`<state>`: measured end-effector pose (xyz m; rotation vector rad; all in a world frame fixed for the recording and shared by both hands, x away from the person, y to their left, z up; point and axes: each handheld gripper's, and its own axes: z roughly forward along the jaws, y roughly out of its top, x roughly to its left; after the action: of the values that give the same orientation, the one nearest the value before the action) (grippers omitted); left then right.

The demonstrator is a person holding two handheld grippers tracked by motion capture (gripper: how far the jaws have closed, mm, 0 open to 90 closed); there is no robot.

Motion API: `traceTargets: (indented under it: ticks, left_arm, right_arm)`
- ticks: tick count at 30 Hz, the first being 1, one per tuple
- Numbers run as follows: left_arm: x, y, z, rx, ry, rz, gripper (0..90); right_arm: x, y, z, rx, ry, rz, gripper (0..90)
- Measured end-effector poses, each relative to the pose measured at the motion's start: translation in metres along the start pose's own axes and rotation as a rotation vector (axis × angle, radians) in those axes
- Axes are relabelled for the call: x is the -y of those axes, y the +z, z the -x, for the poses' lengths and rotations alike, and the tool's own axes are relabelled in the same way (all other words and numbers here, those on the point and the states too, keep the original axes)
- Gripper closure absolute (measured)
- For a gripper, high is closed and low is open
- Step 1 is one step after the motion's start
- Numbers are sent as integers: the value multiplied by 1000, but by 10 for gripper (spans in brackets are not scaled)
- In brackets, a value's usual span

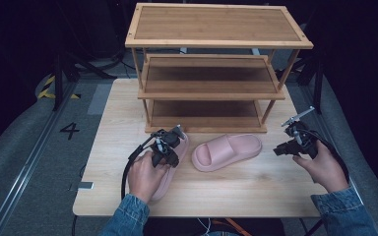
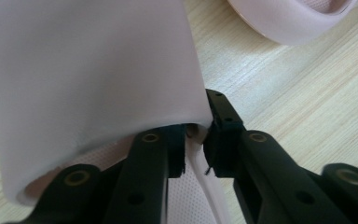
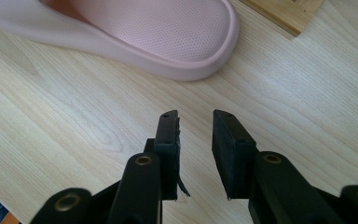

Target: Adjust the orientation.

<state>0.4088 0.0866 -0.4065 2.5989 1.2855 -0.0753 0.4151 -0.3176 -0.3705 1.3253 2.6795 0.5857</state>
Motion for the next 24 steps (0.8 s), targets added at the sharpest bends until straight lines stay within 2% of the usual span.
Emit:
traceTargets:
  ticks: [4,8,12,14,15,18,19,20,24]
  left_arm:
    - [2,-8,-2,-28,21,1,836]
    - [5,-13,-7,8,6,8,840]
    - [9,-26,-10,35,13,27,839]
    - [10,-34,-9,46,32,18,840]
    - [9,-39,-8,55,54,7,839]
    - [9,-47,-5,62,66,-2,839]
    - [8,-52,-2,63,90,-6,839]
    - [7,-58,0,60,110,-27,839]
    - [4,-72,6,37,164,-48,839]
  right_arm:
    - [2,-2,0,2,2,0,722]
    - [2,-3,1,7,4,2,722]
    - [1,-6,1,9,4,13,722]
    - [1,-7,1,7,7,16,722]
    - [0,-7,1,8,9,16,722]
    - [0,-8,2,11,3,16,722]
    - [0,-8,2,12,3,17,722]
    - [0,-8,2,10,7,16,722]
    - [-1,-7,1,9,-3,17,722]
